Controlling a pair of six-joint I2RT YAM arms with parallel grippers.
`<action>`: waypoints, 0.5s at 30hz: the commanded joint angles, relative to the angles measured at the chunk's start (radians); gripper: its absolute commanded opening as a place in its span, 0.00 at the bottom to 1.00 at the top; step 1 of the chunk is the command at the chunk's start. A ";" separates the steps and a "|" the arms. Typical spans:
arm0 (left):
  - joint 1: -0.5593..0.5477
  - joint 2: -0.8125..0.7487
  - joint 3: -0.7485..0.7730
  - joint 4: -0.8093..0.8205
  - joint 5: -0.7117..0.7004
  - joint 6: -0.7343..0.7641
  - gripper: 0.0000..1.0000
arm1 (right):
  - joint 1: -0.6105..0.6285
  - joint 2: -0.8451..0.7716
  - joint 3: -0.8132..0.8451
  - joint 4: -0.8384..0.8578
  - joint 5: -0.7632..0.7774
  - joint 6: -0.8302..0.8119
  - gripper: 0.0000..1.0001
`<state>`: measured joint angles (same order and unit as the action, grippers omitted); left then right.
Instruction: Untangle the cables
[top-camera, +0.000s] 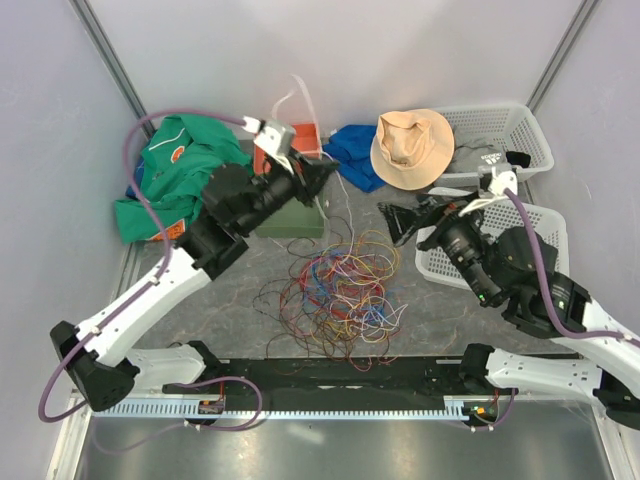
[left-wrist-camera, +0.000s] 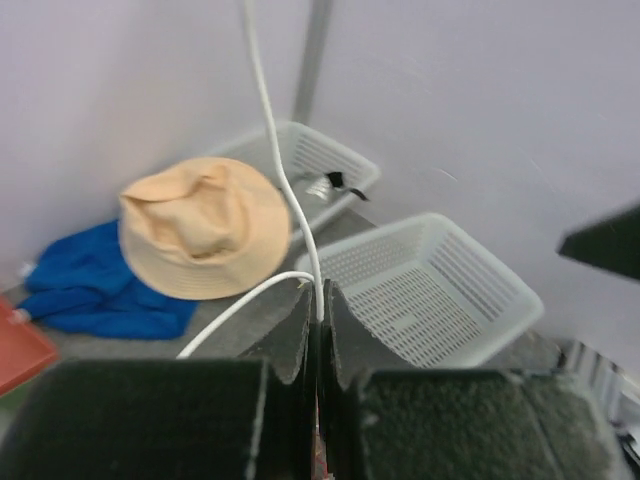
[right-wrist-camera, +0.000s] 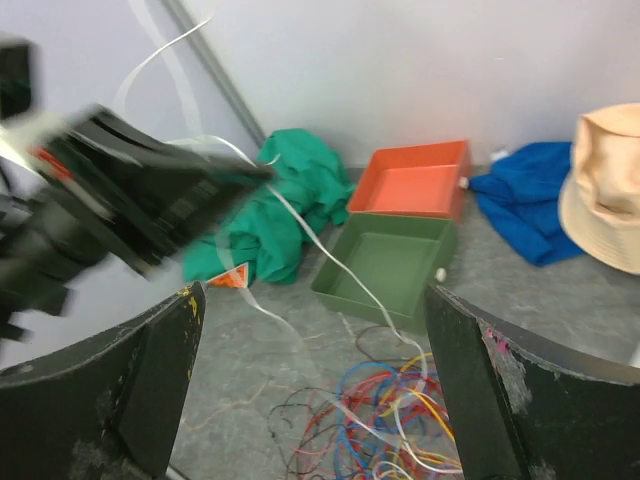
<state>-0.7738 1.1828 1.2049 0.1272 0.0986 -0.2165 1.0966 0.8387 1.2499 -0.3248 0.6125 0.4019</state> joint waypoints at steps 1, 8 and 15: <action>0.033 -0.018 0.215 -0.237 -0.145 -0.004 0.02 | 0.002 -0.085 -0.079 0.000 0.139 0.026 0.98; 0.033 0.061 0.494 -0.316 -0.218 0.063 0.02 | 0.003 -0.173 -0.242 0.000 0.159 0.064 0.98; 0.047 0.208 0.749 -0.389 -0.280 0.131 0.02 | 0.002 -0.182 -0.372 0.001 0.125 0.137 0.98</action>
<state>-0.7406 1.3109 1.8515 -0.1814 -0.1226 -0.1669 1.0966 0.6605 0.9245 -0.3298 0.7399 0.4877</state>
